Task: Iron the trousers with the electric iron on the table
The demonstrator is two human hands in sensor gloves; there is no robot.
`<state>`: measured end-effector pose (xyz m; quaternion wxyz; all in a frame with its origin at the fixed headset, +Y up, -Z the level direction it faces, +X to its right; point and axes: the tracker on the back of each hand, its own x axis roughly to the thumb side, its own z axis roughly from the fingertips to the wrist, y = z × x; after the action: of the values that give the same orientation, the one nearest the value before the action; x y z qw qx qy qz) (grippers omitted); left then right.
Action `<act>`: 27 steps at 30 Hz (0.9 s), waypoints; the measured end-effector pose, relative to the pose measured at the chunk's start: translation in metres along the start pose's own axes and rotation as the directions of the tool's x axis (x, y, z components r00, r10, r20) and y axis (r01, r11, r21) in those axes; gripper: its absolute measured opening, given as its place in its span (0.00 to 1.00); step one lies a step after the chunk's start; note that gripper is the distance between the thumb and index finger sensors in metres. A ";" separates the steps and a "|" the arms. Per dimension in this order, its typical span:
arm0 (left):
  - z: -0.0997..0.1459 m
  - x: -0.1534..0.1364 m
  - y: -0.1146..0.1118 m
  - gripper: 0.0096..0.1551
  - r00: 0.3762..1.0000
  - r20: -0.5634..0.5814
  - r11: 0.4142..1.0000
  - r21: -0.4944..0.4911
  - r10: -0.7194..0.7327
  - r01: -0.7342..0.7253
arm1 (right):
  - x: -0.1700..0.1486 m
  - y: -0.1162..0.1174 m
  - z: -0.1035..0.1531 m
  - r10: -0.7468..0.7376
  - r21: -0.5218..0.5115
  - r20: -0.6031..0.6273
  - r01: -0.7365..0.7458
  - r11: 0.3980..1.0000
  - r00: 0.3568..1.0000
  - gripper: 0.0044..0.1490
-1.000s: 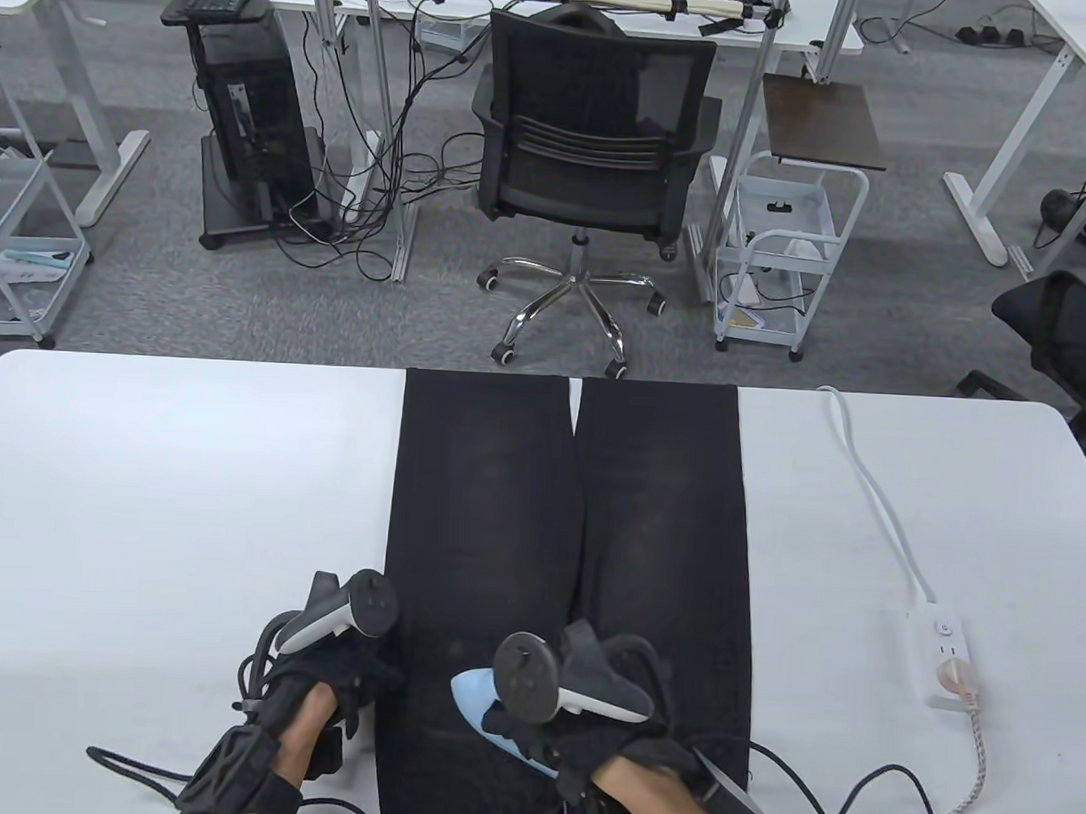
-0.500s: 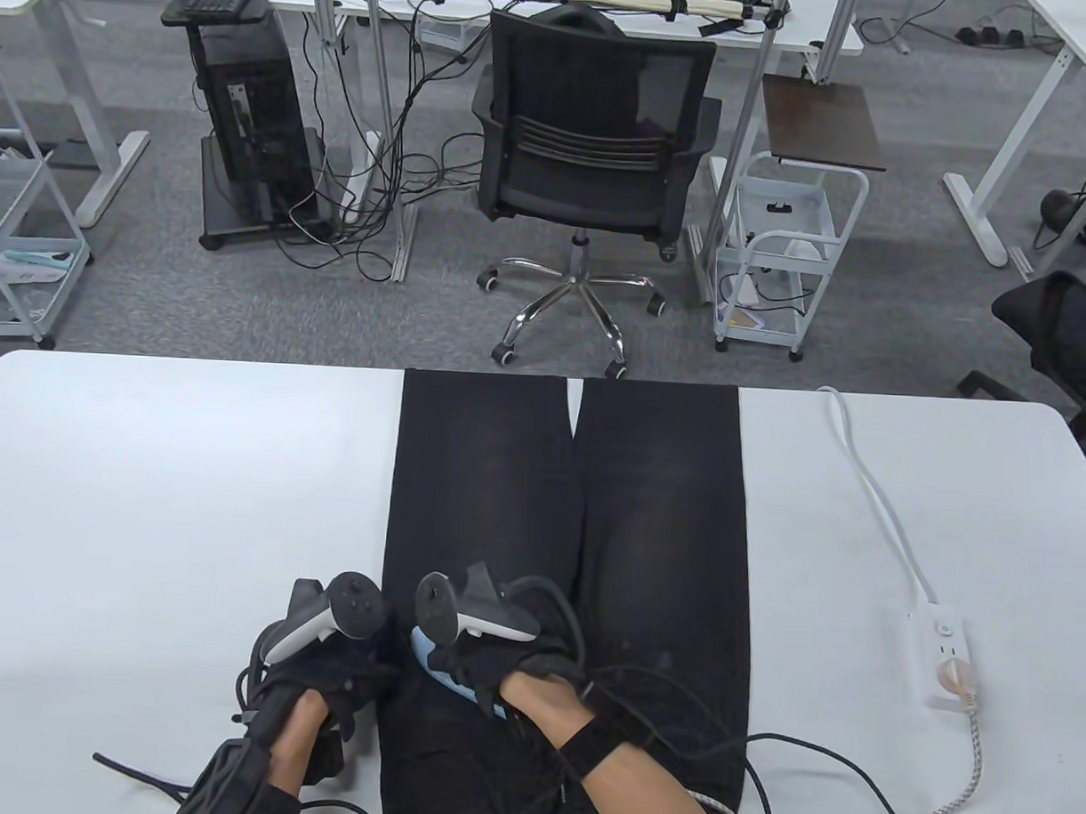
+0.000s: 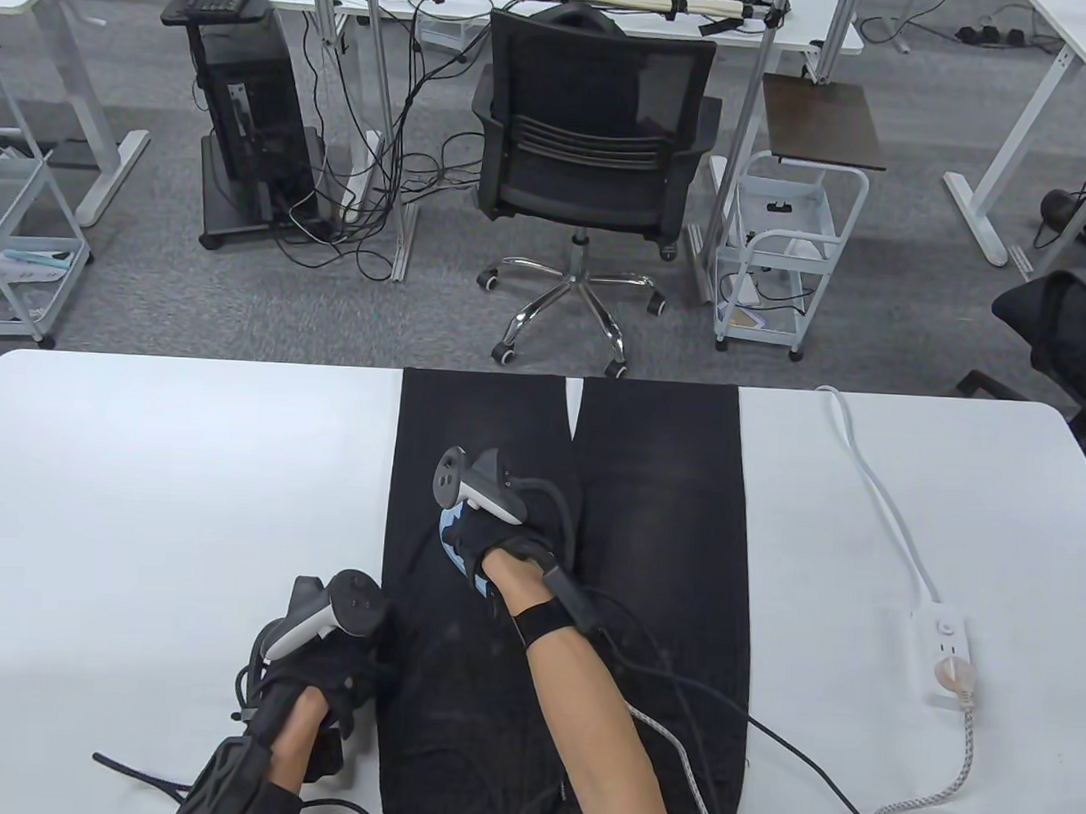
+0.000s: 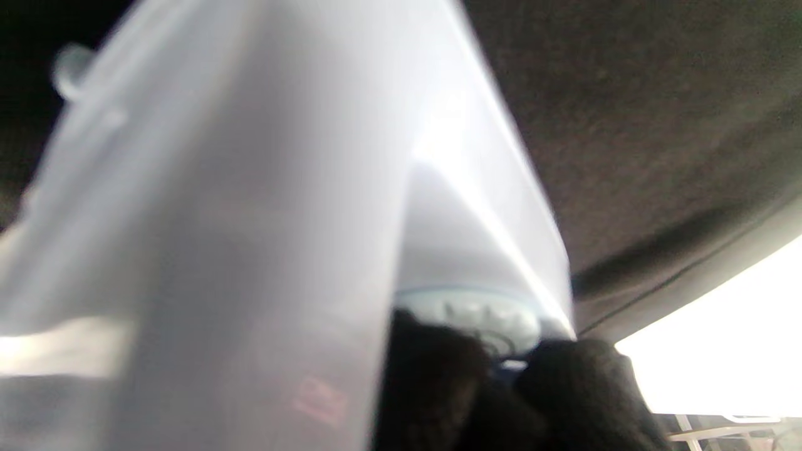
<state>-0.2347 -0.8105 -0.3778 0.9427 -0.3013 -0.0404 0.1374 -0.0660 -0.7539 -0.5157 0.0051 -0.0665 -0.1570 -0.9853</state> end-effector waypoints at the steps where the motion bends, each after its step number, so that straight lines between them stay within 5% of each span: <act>1: 0.000 0.000 0.000 0.53 1.000 0.000 1.000 -0.002 0.001 -0.001 | -0.001 0.002 0.004 -0.029 0.036 -0.012 0.029 0.999 1.000 0.36; 12: 0.002 -0.001 0.000 0.53 1.000 -0.008 1.000 -0.016 0.020 -0.020 | -0.002 0.030 0.092 -0.046 0.136 0.150 0.025 0.990 0.988 0.35; 19: 0.006 0.000 -0.004 0.54 1.000 -0.013 0.999 -0.038 0.025 -0.026 | 0.005 0.055 0.169 0.058 0.093 0.313 -0.091 0.991 0.948 0.35; 27: 0.008 0.000 -0.005 0.54 1.000 -0.016 0.999 -0.046 0.011 -0.011 | 0.002 0.058 0.180 0.128 -0.003 0.350 -0.135 0.991 0.928 0.36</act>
<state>-0.2351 -0.8095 -0.3682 0.9350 -0.3242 -0.0345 0.1393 -0.0424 -0.7532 -0.3278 0.0438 -0.2506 -0.1610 -0.9536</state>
